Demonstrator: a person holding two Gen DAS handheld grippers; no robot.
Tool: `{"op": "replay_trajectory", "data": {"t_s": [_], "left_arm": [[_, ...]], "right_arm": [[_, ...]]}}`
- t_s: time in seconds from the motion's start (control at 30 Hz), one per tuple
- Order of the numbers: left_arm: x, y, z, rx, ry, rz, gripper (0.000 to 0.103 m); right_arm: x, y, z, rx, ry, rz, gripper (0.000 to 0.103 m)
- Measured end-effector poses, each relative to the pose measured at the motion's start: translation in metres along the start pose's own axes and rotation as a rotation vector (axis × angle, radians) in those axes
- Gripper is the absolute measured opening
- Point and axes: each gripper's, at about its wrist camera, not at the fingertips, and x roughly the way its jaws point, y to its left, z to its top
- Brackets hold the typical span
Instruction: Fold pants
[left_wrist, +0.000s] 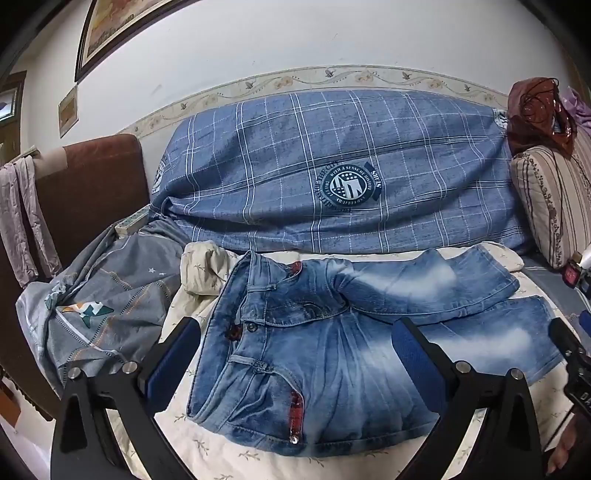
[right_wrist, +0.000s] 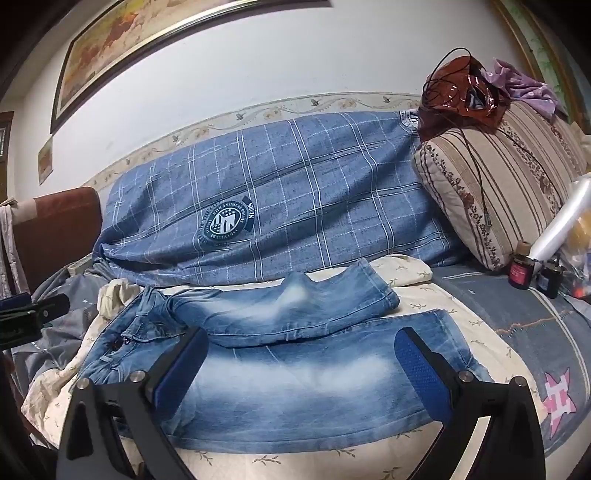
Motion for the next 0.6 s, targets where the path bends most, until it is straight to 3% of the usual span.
{"op": "replay_trajectory", "data": {"t_s": [0.4, 0.6], "left_arm": [[0.065, 0.01, 0.001, -0.056, 0.025, 0.002, 0.103], [0.085, 0.01, -0.01, -0.055, 0.072, -0.007, 0.103]], "right_arm": [[0.038, -0.009, 0.014, 0.005, 0.027, -0.063, 0.102], [0.048, -0.013, 0.013, 0.045, 0.067, -0.049, 0.102]]}}
